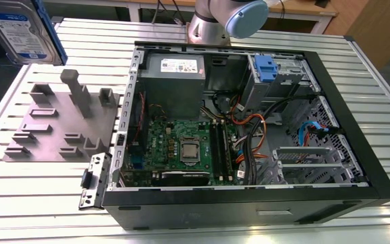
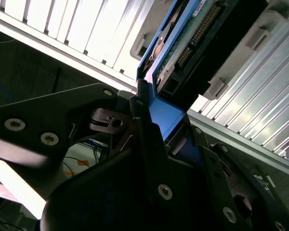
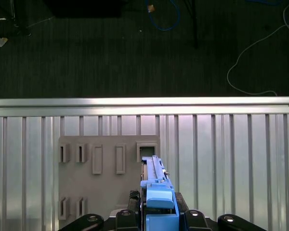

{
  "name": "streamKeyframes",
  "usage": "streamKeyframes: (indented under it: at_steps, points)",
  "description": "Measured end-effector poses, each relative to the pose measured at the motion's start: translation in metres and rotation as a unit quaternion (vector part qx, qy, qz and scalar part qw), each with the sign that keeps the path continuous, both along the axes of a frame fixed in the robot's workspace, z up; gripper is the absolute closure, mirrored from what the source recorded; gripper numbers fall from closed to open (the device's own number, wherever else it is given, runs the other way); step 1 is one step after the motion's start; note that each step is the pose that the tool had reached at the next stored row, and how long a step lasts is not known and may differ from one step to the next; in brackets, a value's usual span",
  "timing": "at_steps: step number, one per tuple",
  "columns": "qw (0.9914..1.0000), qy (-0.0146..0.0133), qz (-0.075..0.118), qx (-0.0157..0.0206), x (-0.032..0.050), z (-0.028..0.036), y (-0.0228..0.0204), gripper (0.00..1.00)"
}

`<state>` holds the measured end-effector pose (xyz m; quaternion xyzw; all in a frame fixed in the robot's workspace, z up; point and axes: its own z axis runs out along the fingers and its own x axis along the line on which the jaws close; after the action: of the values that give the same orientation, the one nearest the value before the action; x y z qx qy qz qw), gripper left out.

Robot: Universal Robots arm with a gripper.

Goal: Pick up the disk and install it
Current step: 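Pick up the disk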

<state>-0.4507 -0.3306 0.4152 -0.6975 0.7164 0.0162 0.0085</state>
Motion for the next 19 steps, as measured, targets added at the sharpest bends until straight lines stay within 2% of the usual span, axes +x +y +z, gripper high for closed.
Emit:
streamKeyframes:
  at_steps: [19]
  points:
    - [1.00000,0.0000,0.000,0.0000,0.0000,0.0051,0.0000,0.63]
